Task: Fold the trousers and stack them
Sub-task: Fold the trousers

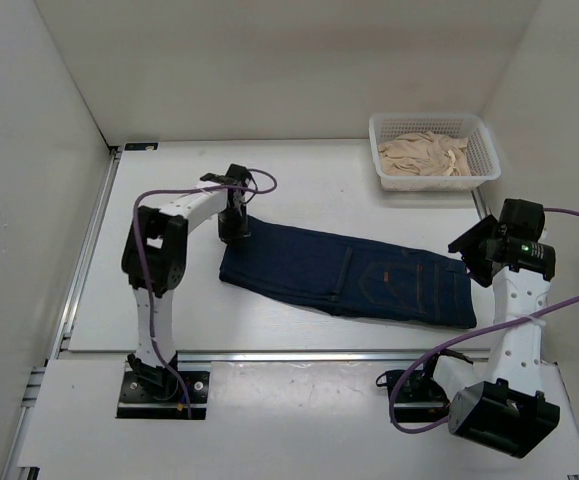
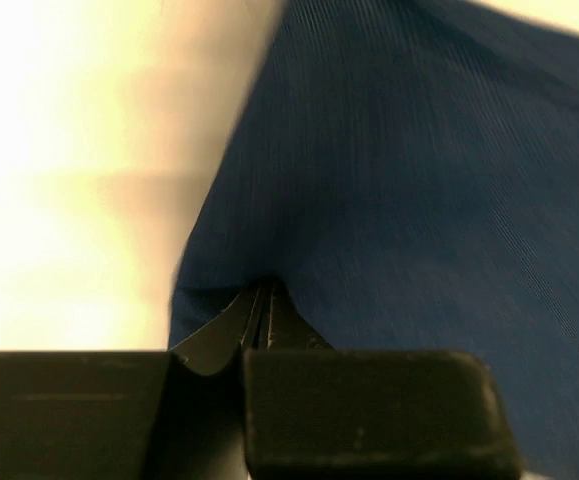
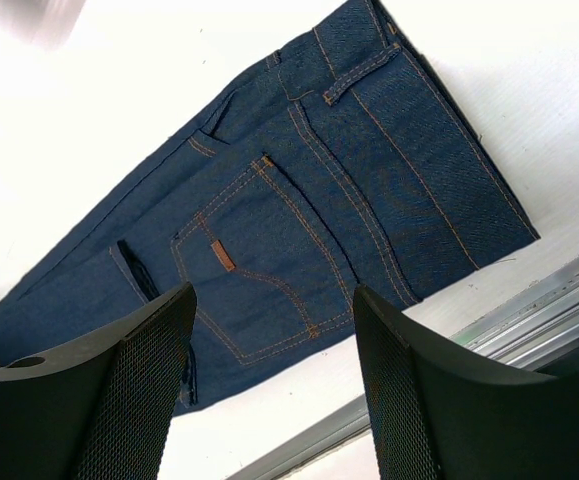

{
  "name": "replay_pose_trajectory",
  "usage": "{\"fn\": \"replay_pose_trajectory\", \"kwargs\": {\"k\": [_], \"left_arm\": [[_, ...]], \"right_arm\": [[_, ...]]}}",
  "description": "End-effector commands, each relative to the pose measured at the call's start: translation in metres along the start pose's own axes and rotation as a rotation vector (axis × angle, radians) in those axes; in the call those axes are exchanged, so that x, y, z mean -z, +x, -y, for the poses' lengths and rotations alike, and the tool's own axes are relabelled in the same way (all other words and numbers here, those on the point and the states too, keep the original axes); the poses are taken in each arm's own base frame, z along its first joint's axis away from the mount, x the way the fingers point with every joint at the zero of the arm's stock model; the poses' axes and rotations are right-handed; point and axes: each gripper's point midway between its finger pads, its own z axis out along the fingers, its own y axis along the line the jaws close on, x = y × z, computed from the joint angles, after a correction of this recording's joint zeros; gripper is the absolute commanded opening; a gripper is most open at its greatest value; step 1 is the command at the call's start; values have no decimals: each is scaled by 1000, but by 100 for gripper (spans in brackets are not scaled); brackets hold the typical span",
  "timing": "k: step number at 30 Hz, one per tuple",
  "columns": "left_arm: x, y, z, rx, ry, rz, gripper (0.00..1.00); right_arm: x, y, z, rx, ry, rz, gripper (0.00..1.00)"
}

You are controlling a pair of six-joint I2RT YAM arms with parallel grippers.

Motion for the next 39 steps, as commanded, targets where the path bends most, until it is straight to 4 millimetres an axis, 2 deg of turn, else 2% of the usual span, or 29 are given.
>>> {"fn": "replay_pose_trajectory", "kwargs": {"k": [1,2,4,5,8,9,13,18,19,21,22,24,30,33,35,36,37,39], "left_arm": [[-22,-18,-2,10,-47,30,11],[-28,-19,1,10,-42,19,11],[-25,-18,2,0,-36,10,11],[-7,-23,5,2,-14,38,11],[30,-33,8,-4,15,103,11],[52,-43,13,-2,48,156,11],[83,-60,19,1,77,222,11],[64,-85,29,-7,59,212,11],[46,-85,29,-9,45,180,11],[33,-90,30,-9,29,171,11],[15,-85,28,-11,13,135,11],[-2,-85,27,-12,-7,114,11],[-25,-83,21,-2,-52,92,11],[-7,-98,27,2,-31,139,11],[24,-105,33,-16,-11,181,11],[37,-108,34,-15,-3,199,15],[63,-114,34,-10,9,247,19],[91,-115,33,-6,27,289,32]], "right_arm": [[5,-1,-2,21,-21,23,69],[5,-1,-2,21,-21,23,69],[5,1,2,21,-3,21,69],[7,-2,0,21,-9,30,69],[7,-3,1,21,-1,35,69],[7,-3,1,21,-1,35,69],[7,-2,0,21,-9,30,69],[9,-4,2,21,3,36,69],[12,-5,3,21,13,41,69],[14,-8,1,21,7,50,69],[15,-6,3,21,13,41,69],[17,-5,5,21,22,47,69],[19,-6,6,20,30,52,69],[21,-9,5,20,25,59,69],[21,-8,8,20,38,58,69],[21,-8,8,20,39,58,69],[21,-8,8,20,39,58,69],[21,-8,8,20,39,58,69]]}}
